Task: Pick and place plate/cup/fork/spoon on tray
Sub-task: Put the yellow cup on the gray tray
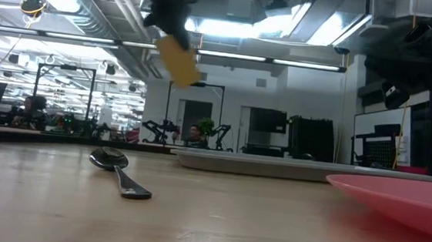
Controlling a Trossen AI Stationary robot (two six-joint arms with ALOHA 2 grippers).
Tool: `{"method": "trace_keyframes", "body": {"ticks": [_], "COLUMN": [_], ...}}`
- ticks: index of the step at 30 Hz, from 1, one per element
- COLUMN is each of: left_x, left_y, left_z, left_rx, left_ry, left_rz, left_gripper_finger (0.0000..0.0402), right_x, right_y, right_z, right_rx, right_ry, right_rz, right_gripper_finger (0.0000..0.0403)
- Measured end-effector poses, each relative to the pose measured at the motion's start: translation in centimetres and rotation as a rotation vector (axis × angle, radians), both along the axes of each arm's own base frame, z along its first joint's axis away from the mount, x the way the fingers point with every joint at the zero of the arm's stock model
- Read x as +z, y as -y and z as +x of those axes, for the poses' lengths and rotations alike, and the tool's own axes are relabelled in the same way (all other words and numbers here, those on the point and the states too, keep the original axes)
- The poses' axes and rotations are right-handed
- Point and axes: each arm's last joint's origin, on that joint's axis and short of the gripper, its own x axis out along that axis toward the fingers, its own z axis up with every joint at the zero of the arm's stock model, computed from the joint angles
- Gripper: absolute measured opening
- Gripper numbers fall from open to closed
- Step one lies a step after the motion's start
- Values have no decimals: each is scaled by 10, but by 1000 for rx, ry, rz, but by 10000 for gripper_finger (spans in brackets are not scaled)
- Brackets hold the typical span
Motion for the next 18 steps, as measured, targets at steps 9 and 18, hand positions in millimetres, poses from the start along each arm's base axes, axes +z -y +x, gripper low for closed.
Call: {"method": "trace_keyframes", "body": {"ticks": [9, 18], "left_x": [-42, -91], "left_y": [-35, -81], "left_z": [84, 123], "left_rx": [-99, -144], "left_ry": [-139, -273], "left_rz": [27, -88], "left_gripper_finger": [0, 0], "right_x": [0, 0], "right_y": [0, 0], "right_z": [0, 0], "right_rx": [0, 0], "right_ry": [0, 0], "right_rz": [-1, 2], "right_gripper_finger": [86, 86]}}
